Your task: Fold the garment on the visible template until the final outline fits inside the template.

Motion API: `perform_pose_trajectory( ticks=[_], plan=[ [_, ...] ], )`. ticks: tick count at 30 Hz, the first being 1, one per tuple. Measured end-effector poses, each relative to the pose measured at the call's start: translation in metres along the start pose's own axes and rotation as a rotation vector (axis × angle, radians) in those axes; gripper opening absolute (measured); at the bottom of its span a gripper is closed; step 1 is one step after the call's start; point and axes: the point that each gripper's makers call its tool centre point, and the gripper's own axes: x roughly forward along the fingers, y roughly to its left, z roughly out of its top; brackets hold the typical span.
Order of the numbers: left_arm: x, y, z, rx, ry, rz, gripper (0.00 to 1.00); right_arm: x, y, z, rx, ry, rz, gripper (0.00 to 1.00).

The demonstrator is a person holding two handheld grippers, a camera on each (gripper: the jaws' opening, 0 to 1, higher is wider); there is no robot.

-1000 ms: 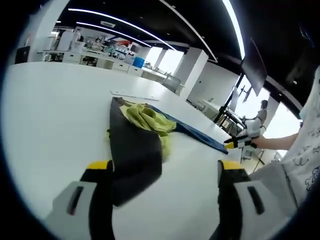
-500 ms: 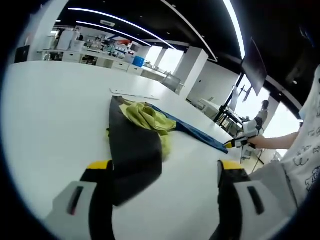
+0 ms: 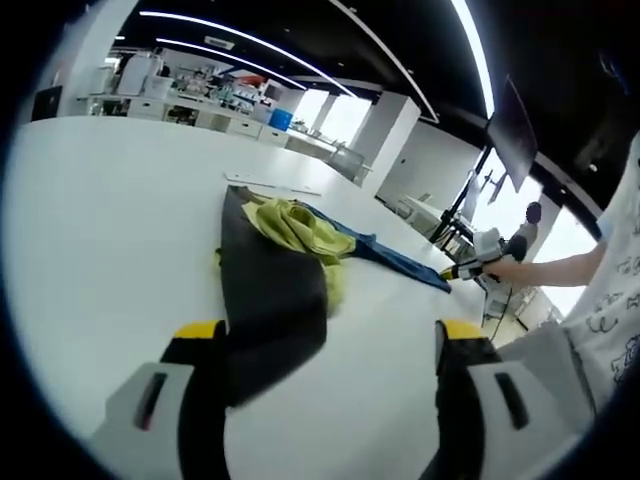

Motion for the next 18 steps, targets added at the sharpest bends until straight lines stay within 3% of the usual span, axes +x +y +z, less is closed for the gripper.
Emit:
perform_pose_trajectory(
  ticks=[6, 18],
  plan=[
    [0.0, 0.002, -0.002, -0.007, 0.002, 0.004, 0.83, 0.014, -0.025, 0.015, -0.004, 0.018, -0.031, 0.0],
    [-0.002, 0.005, -0.004, -0.013, -0.001, 0.014, 0.83, 0.016, -0.027, 0.019, 0.01, 0.014, -0.053, 0.0]
  ],
)
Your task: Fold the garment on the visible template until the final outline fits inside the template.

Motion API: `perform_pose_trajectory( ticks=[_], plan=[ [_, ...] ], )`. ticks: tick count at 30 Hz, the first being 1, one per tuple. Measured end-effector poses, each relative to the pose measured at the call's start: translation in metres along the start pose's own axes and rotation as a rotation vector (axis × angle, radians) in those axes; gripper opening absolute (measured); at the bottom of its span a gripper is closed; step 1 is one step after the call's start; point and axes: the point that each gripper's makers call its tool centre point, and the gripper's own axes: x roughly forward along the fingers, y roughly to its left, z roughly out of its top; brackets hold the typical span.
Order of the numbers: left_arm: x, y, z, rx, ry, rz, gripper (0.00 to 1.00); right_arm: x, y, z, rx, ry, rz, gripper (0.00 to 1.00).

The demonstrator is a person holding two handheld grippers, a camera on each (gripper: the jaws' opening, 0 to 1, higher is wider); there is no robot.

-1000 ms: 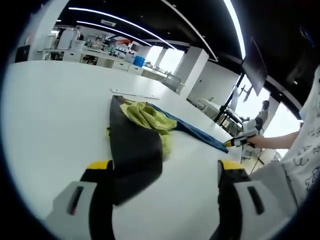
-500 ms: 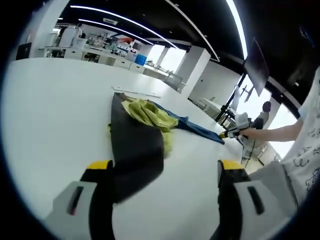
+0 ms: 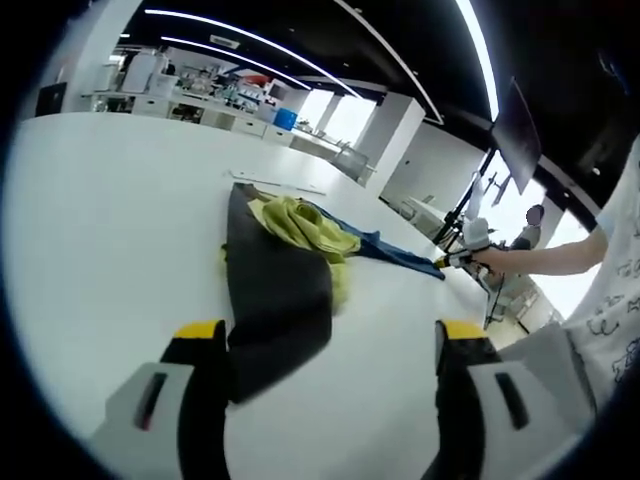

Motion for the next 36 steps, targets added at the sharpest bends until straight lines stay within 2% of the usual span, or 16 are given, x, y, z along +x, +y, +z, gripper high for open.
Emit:
perform_pose_trajectory(
  ticks=[9, 12, 16, 19, 22, 25, 30, 33, 36],
  plan=[
    [-0.003, 0.003, -0.002, 0.013, 0.006, 0.014, 0.83, 0.0, 0.001, 0.001, -0.019, 0.015, 0.009, 0.0],
    [-0.005, 0.005, -0.004, 0.021, 0.011, 0.021, 0.83, -0.005, 0.003, 0.007, -0.026, -0.01, 0.017, 0.06],
    [-0.007, 0.012, -0.01, 0.055, 0.037, 0.04, 0.81, -0.016, 0.01, 0.023, -0.031, -0.087, 0.039, 0.19],
    [-0.008, 0.014, -0.013, 0.051, 0.042, 0.048, 0.8, -0.021, 0.016, 0.03, -0.028, -0.126, 0.057, 0.35],
    [-0.01, 0.015, -0.016, 0.066, 0.056, 0.063, 0.77, -0.027, 0.024, 0.034, -0.032, -0.154, 0.069, 0.58],
    [-0.013, 0.023, -0.019, 0.084, 0.073, 0.092, 0.7, -0.029, 0.033, 0.037, -0.063, -0.184, 0.081, 0.67],
    [-0.017, 0.035, -0.023, 0.1, 0.095, 0.138, 0.57, -0.037, 0.044, 0.033, -0.089, -0.192, 0.089, 0.69],
    [-0.02, 0.041, -0.023, 0.122, 0.101, 0.159, 0.48, -0.039, 0.045, 0.029, -0.092, -0.189, 0.1, 0.69],
    [-0.023, 0.047, -0.025, 0.156, 0.125, 0.183, 0.43, -0.043, 0.045, 0.023, -0.088, -0.184, 0.101, 0.68]
  ],
)
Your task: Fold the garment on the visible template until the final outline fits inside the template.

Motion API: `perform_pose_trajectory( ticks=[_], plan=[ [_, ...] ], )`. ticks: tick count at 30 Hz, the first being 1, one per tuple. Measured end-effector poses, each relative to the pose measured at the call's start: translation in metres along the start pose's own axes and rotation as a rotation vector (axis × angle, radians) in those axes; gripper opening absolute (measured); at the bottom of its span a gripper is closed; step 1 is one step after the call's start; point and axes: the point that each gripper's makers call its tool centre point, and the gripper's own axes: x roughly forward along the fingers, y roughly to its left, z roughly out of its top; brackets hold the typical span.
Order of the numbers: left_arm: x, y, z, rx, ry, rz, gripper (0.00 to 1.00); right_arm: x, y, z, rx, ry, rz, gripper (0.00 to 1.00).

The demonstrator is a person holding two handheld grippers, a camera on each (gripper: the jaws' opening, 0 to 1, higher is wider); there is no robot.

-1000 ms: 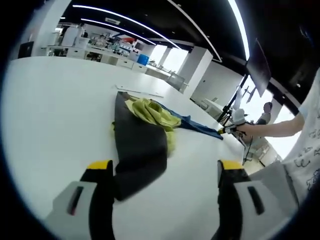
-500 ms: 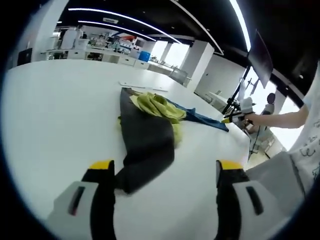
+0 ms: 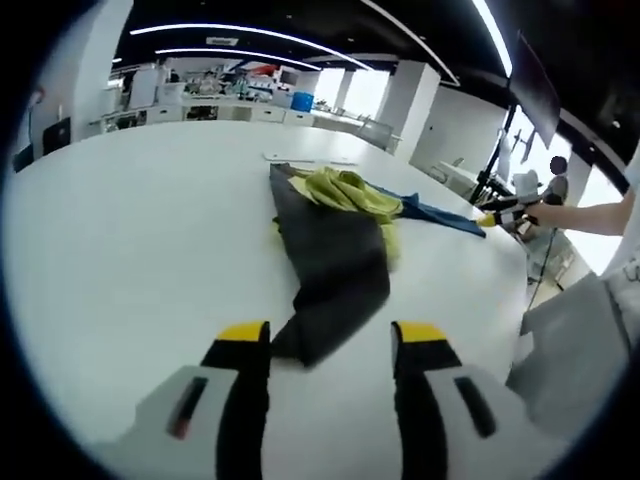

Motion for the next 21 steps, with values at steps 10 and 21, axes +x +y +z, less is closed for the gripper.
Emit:
perform_pose_trajectory(
  ticks=[10, 21],
  plan=[
    [0.003, 0.005, -0.006, 0.108, 0.058, 0.024, 0.27, -0.002, 0.002, -0.007, 0.018, 0.007, 0.008, 0.66],
    [0.003, 0.015, -0.011, 0.159, 0.107, 0.038, 0.13, -0.01, 0.009, -0.017, 0.043, 0.014, 0.016, 0.65]
  ],
)
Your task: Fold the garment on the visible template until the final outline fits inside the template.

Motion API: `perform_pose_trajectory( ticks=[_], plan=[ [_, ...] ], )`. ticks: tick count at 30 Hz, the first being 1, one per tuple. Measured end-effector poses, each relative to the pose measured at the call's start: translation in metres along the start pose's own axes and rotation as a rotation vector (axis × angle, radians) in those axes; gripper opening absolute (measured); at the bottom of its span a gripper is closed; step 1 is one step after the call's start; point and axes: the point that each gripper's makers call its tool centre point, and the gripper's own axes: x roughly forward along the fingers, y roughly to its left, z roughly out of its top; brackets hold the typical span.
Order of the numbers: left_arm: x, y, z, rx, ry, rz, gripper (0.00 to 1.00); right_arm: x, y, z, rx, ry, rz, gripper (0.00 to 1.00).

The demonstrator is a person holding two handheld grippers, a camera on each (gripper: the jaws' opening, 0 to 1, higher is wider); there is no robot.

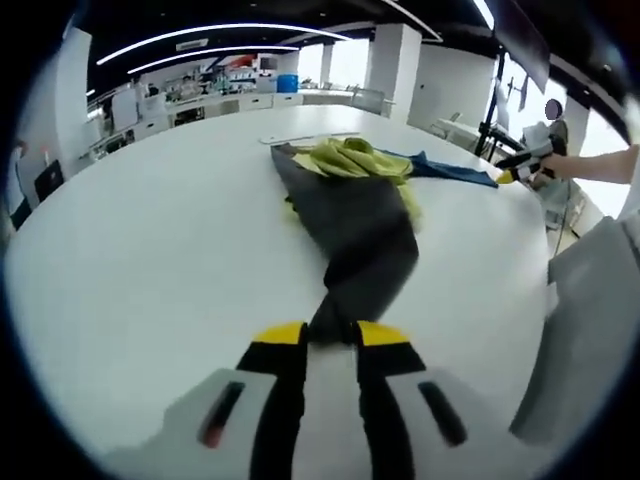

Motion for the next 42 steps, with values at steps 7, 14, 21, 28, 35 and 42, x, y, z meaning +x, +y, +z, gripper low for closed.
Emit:
perform_pose_trajectory(
  ticks=[7, 14, 21, 28, 35, 42],
  plan=[
    [0.005, 0.01, -0.01, -0.014, 0.038, 0.01, 0.0, -0.003, 0.002, -0.008, 0.013, 0.005, -0.002, 0.63],
    [-0.001, 0.009, -0.007, -0.057, 0.033, 0.015, 0.0, -0.014, 0.005, -0.003, 0.018, -0.013, -0.004, 0.63],
    [-0.024, 0.021, 0.007, -0.128, 0.018, 0.011, 0.0, -0.031, 0.015, 0.012, 0.022, -0.061, -0.009, 0.63],
    [-0.044, 0.035, 0.015, -0.133, 0.026, 0.005, 0.0, -0.049, 0.032, 0.018, 0.03, -0.096, -0.016, 0.63],
    [-0.062, 0.047, 0.032, -0.154, 0.028, -0.026, 0.0, -0.066, 0.063, 0.007, 0.091, -0.104, -0.029, 0.63],
    [-0.079, 0.078, 0.045, -0.187, 0.008, -0.031, 0.0, -0.077, 0.085, -0.003, 0.131, -0.11, -0.046, 0.62]
  ],
)
